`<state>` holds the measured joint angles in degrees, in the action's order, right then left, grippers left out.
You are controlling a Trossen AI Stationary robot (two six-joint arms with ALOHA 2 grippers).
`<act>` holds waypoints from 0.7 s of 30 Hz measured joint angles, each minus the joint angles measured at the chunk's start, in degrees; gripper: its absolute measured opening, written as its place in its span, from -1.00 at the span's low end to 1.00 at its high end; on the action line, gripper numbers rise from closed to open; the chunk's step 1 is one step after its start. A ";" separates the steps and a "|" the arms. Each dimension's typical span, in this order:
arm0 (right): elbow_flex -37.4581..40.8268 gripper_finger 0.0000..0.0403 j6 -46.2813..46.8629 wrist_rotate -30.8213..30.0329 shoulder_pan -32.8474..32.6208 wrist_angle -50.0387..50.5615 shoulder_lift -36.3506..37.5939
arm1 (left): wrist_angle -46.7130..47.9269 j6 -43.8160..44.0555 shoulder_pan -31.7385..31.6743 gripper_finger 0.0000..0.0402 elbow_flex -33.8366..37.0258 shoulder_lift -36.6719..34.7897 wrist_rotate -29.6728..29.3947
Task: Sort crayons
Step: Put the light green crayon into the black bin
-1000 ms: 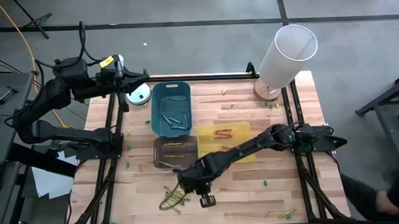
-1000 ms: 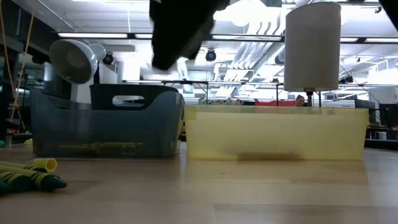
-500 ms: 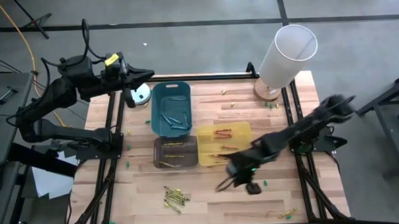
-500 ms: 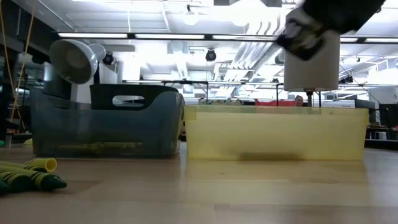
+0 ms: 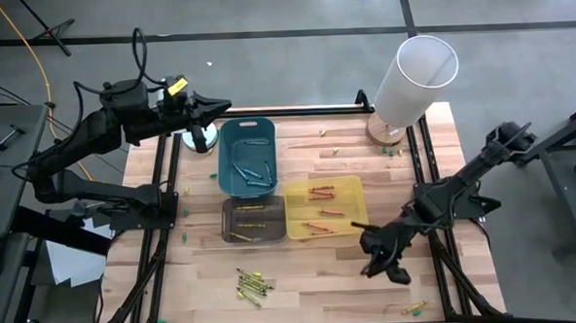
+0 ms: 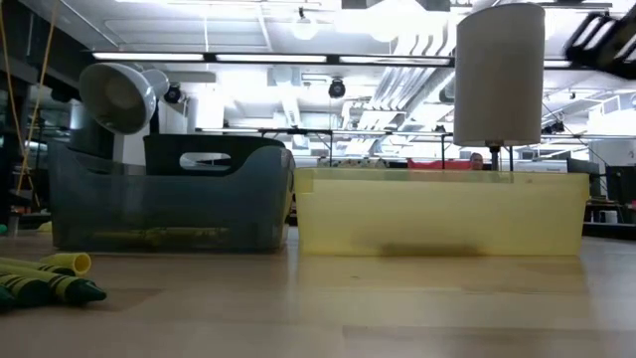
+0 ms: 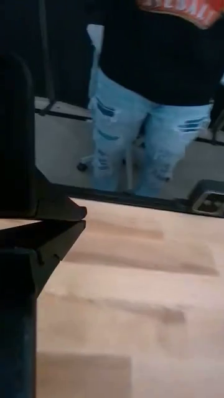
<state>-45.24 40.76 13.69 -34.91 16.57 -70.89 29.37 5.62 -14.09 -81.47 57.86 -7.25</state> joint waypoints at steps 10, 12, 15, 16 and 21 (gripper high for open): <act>-8.95 -0.55 9.41 -0.23 -8.28 4.84 -10.49 | 0.36 -4.39 -0.02 -1.00 0.00 -0.12 -0.01; -10.62 -0.37 11.97 -0.15 -10.03 5.37 -13.25 | 0.58 -4.39 0.00 -1.00 0.00 -0.44 0.00; -13.15 -0.12 14.68 1.14 -12.56 5.23 -18.02 | 1.63 -4.39 0.00 -1.00 0.00 -0.67 0.07; -14.07 -0.06 15.06 1.82 -13.40 5.46 -19.60 | 1.73 -4.39 0.00 -1.00 0.00 -0.65 0.08; -18.52 0.11 19.53 3.30 -16.95 6.69 -27.68 | 2.49 -4.39 0.00 -1.00 0.00 -0.65 0.14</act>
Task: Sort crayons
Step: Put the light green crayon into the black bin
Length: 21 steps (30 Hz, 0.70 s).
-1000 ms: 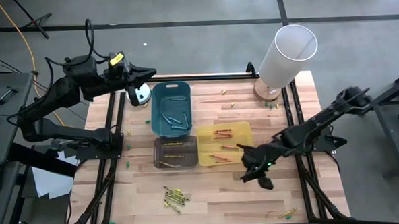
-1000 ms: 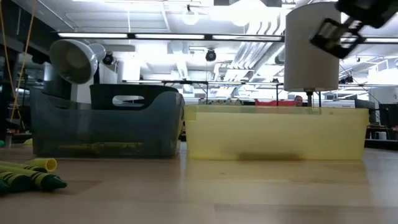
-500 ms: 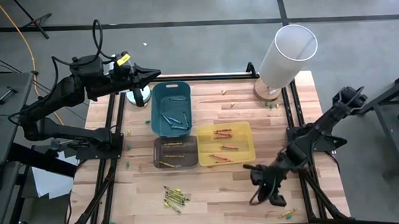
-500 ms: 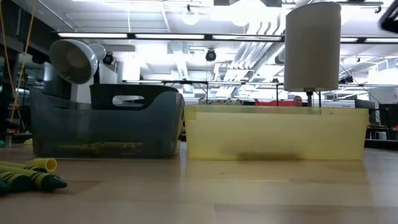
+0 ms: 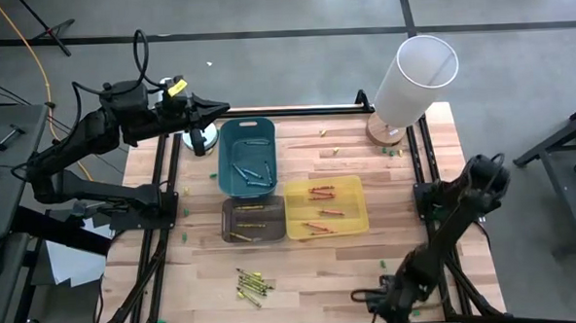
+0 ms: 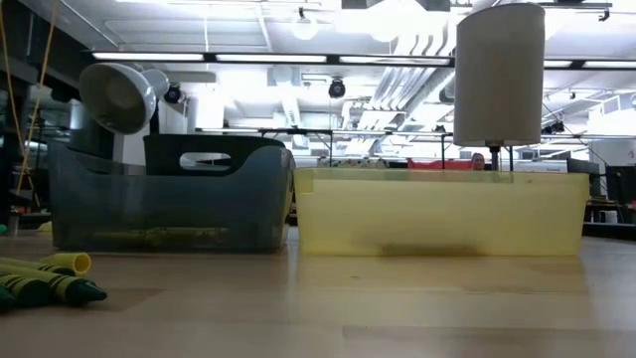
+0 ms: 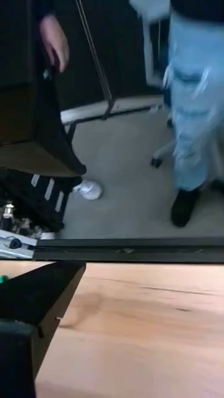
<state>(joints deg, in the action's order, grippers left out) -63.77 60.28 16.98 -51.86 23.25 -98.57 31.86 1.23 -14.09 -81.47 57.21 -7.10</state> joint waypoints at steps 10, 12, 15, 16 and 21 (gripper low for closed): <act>-4.11 0.01 4.27 -1.90 -4.75 12.34 -5.77 | -4.96 0.47 1.15 -1.00 0.00 1.27 8.76; -4.11 -0.01 4.32 -3.61 -5.75 16.01 -5.79 | -7.20 0.39 2.16 -1.00 0.00 2.07 8.80; -3.59 -0.02 3.94 -4.11 -7.16 17.74 -5.79 | -9.91 0.13 3.68 -1.00 0.00 3.36 8.82; -3.36 -0.02 3.93 -4.24 -7.66 18.04 -5.79 | -11.02 0.13 4.17 -1.00 0.00 3.89 8.82; -3.21 -0.02 3.78 -8.03 -9.91 17.72 -5.79 | -12.27 0.12 6.74 -1.00 0.02 6.23 8.82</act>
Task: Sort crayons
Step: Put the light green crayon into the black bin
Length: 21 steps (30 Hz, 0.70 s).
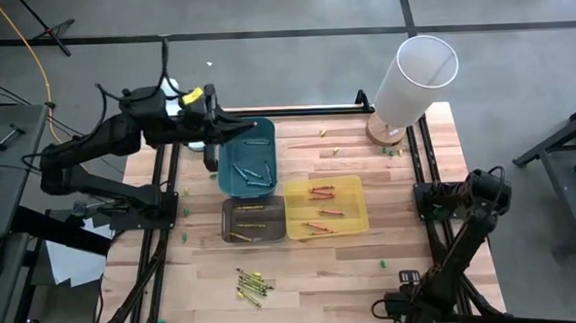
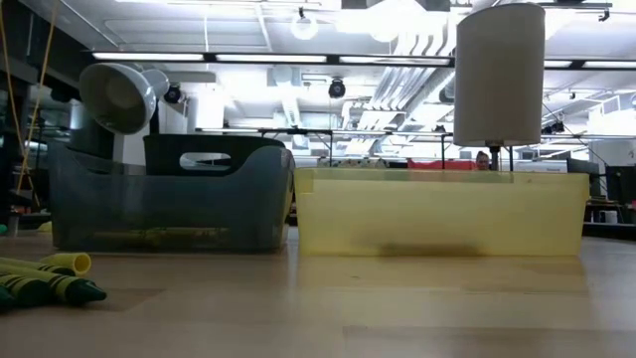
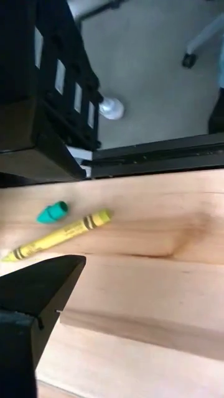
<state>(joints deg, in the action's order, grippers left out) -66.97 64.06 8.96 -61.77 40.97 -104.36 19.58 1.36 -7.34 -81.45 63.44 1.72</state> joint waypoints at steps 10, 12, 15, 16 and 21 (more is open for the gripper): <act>0.08 -0.02 -0.37 -5.38 -2.40 -0.17 -2.37 | -1.34 -0.04 2.93 -1.00 0.00 2.51 -1.22; 0.08 -0.02 -1.36 -5.05 -2.74 -1.37 -3.55 | -2.32 0.01 3.30 -1.00 0.00 2.58 -1.26; -0.23 -0.02 -2.15 -5.16 -2.85 -1.33 -4.83 | -3.95 -0.05 3.71 -1.00 0.00 2.53 -1.31; -0.23 -0.02 -2.17 -5.06 -2.85 -1.10 -5.22 | -4.24 -0.04 3.73 -1.00 0.00 2.54 -1.32; -0.27 -0.07 -2.57 -6.70 -2.92 1.36 -6.36 | -4.62 -0.06 3.70 -1.00 0.00 2.32 -3.08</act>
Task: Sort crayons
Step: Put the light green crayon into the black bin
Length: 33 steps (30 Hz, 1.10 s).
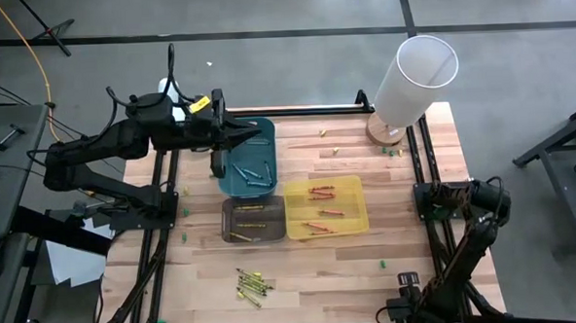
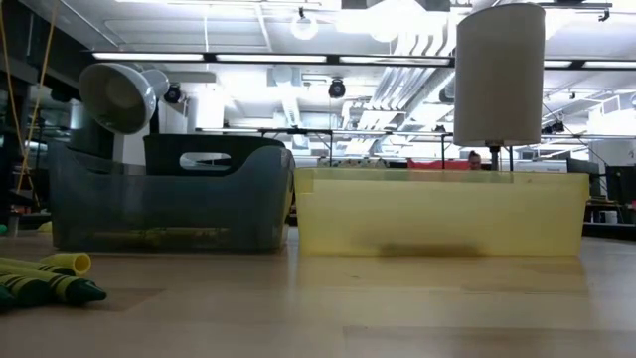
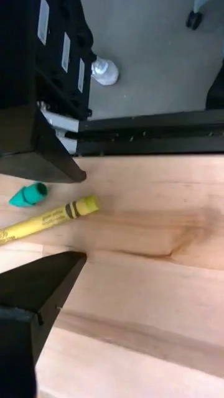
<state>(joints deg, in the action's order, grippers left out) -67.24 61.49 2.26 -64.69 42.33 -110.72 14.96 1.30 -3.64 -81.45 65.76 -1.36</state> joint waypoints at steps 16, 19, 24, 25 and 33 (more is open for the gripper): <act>-0.17 -0.96 -0.28 0.30 1.78 4.51 -0.88 | -3.05 -3.26 0.00 -1.00 0.02 -2.36 -4.51; -0.95 -0.98 -0.74 0.96 2.38 5.72 0.22 | -3.64 -3.45 0.00 -1.00 0.02 -3.78 -4.51; -2.47 -0.99 0.60 -2.60 2.91 10.78 5.69 | -3.26 -3.44 -0.01 -1.00 0.01 -6.71 -4.48; -3.25 -0.99 1.15 -3.64 3.16 11.04 7.58 | -3.10 -3.35 0.00 -1.00 0.01 -7.26 -4.48; -3.58 -1.00 1.19 -17.53 11.01 16.65 25.54 | -1.01 -3.02 0.00 -1.00 -0.02 -11.87 -4.46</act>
<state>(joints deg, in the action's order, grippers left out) -70.82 62.69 -15.27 -53.67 58.97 -85.18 13.95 -1.72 -3.64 -81.47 53.89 -5.82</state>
